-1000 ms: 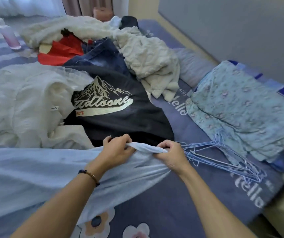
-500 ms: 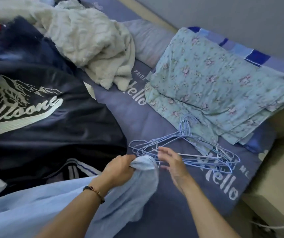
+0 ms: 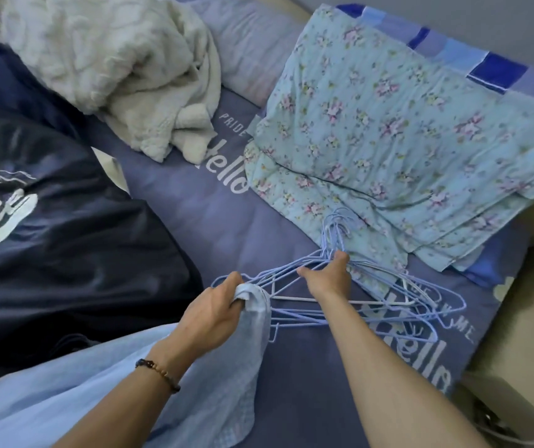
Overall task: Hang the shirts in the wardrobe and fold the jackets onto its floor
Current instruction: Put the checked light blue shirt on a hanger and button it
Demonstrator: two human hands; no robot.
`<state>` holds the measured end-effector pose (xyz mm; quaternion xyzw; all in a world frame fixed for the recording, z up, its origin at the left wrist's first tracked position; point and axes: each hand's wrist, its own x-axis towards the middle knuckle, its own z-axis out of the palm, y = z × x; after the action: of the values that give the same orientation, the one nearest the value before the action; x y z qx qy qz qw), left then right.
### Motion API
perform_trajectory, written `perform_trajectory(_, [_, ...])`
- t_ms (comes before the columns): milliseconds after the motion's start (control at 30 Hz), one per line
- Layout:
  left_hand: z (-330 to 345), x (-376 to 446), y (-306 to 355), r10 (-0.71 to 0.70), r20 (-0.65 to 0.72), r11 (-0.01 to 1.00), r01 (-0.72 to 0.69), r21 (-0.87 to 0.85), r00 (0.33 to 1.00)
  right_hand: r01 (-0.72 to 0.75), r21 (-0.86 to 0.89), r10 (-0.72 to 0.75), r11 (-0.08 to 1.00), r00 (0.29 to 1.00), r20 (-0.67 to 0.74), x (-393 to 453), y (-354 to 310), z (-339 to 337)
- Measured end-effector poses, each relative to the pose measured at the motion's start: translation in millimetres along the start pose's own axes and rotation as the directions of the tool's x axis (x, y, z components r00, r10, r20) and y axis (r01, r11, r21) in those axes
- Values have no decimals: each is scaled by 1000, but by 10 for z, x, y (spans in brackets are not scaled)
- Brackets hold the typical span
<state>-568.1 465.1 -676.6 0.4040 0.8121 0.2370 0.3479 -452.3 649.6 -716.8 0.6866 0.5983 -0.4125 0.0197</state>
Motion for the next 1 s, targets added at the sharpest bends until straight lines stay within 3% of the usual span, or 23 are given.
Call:
perform_trajectory(100, [-27, 79, 103, -28, -30, 1000, 27, -16, 999, -27, 37, 25, 999, 998, 49, 116, 48, -62])
perform_trajectory(333, [-134, 27, 288, -58, 72, 998, 60, -22, 996, 48, 16, -47, 999, 996, -78, -136, 248, -265])
perform_trajectory(500, [-263, -110, 564, -78, 55, 997, 78, 6, 995, 115, 190, -113, 975, 993, -24, -521, 315, -507])
perform_trajectory(633, [-399, -269, 840, -5, 79, 1000, 5, -6, 997, -10, 440, -18, 898, 998, 60, -765, 248, -802])
perform_trajectory(733, [-505, -394, 1112, 90, 76, 996, -87, -35, 993, -45, 489, 21, 871, 998, 55, -965, 256, -1085])
perform_trajectory(800, [-548, -487, 1341, 161, 59, 987, -159, -39, 985, 33, 366, -37, 930, 999, 6, -1095, 299, -1267])
perform_trajectory(867, [-569, -557, 1573, 220, 49, 975, -219, -31, 974, 155, 83, -147, 984, 985, -93, -1218, 384, -1443])
perform_trajectory(1000, [-551, -614, 1957, 286, 63, 958, -286, -10, 956, 174, -360, -265, 917, 938, -221, -1407, 592, -1804])
